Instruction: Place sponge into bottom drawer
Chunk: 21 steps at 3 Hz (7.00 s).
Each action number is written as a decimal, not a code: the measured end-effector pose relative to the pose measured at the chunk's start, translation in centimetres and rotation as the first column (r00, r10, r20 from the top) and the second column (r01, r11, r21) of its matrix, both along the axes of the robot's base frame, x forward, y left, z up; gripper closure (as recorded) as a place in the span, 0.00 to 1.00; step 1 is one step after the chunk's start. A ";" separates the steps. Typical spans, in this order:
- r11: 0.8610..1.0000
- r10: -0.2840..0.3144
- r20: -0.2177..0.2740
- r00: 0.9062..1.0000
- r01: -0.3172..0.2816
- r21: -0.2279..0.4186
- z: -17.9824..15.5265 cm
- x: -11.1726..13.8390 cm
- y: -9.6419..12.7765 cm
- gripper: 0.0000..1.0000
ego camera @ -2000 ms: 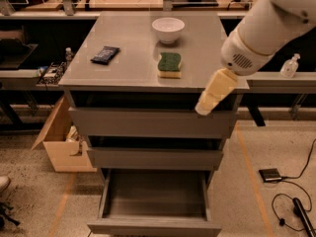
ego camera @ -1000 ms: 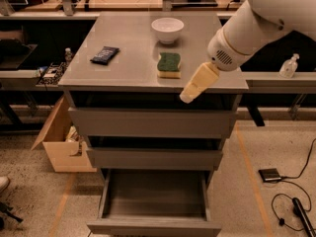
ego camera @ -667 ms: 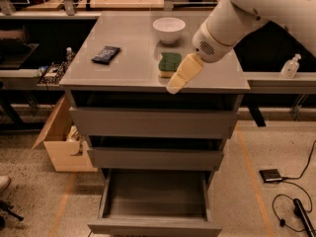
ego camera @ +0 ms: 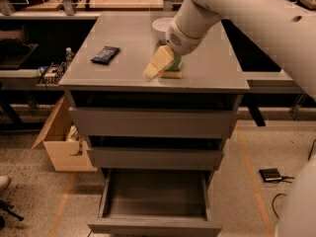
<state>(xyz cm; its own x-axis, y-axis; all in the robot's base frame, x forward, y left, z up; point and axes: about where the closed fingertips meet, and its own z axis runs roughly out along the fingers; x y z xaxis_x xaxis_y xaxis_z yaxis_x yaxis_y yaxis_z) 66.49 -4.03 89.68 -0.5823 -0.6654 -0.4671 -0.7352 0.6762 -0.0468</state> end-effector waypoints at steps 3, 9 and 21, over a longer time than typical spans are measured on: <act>0.963 -0.246 -0.015 0.969 0.246 0.112 -3.8 6.7 -1.3 0.00; 0.943 -0.307 -0.075 0.949 0.314 0.112 -6.1 7.2 -3.4 1.00; 0.970 0.114 -0.155 0.981 -0.144 -0.198 -17.9 -15.4 -10.0 1.00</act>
Offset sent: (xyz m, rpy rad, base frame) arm 0.0707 -0.0121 -0.0335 0.1013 -0.0338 -0.2908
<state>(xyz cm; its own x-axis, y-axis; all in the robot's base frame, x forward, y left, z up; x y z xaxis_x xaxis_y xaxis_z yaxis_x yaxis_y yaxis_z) 51.07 -14.02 71.82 -0.5354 -0.8127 -0.2300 -0.8246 0.5618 -0.0658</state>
